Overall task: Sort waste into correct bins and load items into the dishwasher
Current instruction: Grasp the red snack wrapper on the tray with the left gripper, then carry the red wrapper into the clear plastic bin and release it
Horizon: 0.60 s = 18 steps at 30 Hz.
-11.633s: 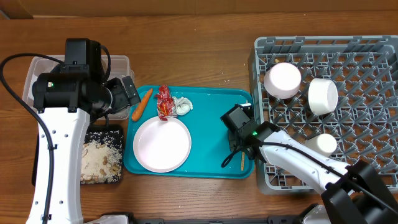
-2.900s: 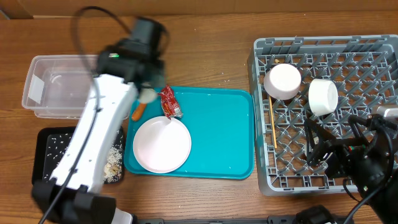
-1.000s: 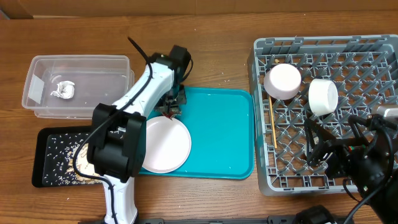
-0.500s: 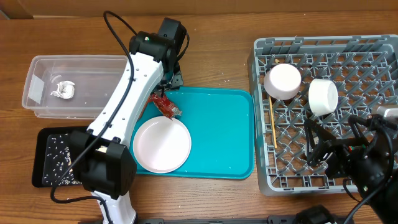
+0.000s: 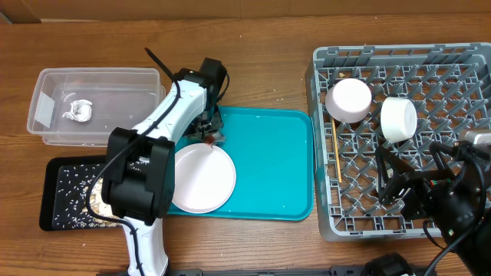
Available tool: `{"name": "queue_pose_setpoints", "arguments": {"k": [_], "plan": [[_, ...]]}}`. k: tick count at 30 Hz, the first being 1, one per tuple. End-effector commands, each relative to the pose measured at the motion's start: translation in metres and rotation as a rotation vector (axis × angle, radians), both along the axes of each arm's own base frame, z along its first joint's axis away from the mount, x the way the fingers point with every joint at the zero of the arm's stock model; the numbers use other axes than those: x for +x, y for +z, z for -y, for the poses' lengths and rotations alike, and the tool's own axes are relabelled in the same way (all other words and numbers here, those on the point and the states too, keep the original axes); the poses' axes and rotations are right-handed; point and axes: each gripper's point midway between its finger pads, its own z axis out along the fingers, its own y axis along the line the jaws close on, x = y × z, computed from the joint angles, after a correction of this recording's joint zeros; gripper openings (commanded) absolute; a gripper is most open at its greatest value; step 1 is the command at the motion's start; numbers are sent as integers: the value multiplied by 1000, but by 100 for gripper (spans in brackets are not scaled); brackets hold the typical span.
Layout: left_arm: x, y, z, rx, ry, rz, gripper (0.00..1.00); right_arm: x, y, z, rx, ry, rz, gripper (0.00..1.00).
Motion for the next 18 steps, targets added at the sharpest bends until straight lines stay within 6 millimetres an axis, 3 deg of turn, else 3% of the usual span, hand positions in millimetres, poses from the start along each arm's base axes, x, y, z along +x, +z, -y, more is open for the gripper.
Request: {"name": "queue_pose_setpoints", "arguments": {"k": [1,3,7,12,15,18], "plan": [[6,4,15,-82,-77,4,4,0,1,2,-1,-9,5,100],[11,14,19,-98,-118,8,4,0,1,2,-1,-9,5,100],[19,58,20,-92,-147,21,4,0,1,2,-1,-9,5,100],[25,116,5,-28,-135,71,4,0,1,2,-1,-9,5,100],[25,135,-12,-17,-94,84,4,0,1,2,-1,-9,5,100],[21,138,-49,18,38,63,4,0,1,2,-1,-9,5,100]]}}
